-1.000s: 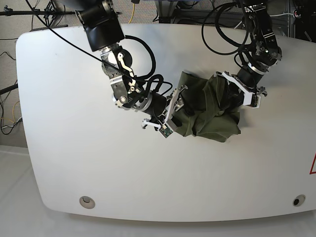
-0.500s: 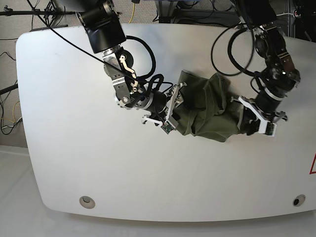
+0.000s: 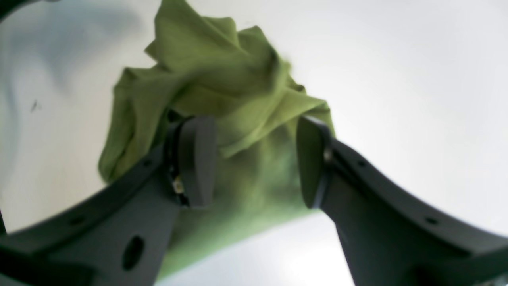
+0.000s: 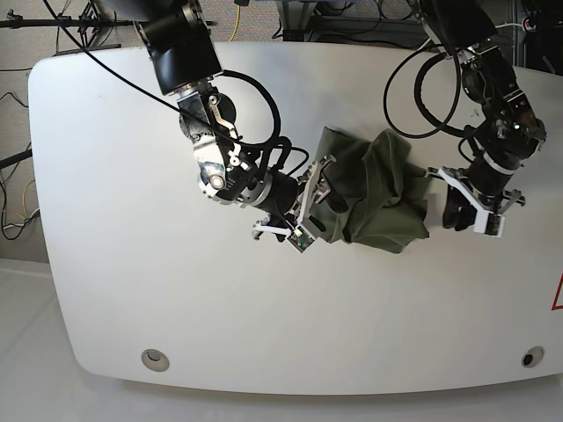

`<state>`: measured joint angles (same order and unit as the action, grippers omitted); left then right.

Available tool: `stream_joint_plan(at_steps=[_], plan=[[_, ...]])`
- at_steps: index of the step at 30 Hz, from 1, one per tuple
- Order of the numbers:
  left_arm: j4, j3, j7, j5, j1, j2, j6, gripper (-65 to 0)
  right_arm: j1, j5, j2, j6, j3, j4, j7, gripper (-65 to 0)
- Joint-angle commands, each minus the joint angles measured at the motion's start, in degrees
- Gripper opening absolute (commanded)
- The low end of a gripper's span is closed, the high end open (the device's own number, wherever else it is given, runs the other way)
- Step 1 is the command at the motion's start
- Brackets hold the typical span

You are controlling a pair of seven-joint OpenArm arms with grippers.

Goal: Fold the T-shirt properly
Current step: 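Release the bundle with the left gripper and raise it away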

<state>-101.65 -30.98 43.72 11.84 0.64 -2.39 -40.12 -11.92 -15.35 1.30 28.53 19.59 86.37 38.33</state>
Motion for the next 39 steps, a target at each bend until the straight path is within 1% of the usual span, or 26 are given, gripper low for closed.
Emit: stream_joint_plan(at_steps=[1,5,13,18,21,24,39], plan=[[-1.96,-2.29,-1.31,0.43,0.63,-0.9,0.25,-54.6,-0.69,-0.87,-0.38,0.43,0.14,2.03,0.93,-34.0],[-2.05,-5.37,-1.31,0.43,0.63,-0.9,0.25,-54.6,-0.52,-0.87,-0.55,0.43,0.23,1.94,2.25,-34.0],[-2.05,-11.52,-1.31,0.34,0.63,-0.99,0.25,-54.6,-0.16,-0.25,-1.17,0.43,1.72,-1.66,1.98,-34.0],[-2.05,-14.69,-1.31,0.25,0.63,-1.17,0.25,-54.6,-1.31,-0.25,-1.34,0.43,3.83,-4.65,1.98,-34.0],[-2.05,-16.09,-1.31,0.25,0.63,-2.05,0.25,-54.6,-2.36,-0.25,-1.43,0.43,6.03,-6.68,1.89,-34.0],[-2.05,-16.8,-1.31,0.25,0.54,-2.31,0.25,-54.6,-3.15,-0.25,-2.66,0.34,7.35,-8.08,1.89,-34.0],[-1.96,-17.77,-1.31,0.16,-0.34,-2.31,0.25,-54.6,-7.9,-0.16,-7.85,0.34,7.53,-14.68,1.81,-34.0]])
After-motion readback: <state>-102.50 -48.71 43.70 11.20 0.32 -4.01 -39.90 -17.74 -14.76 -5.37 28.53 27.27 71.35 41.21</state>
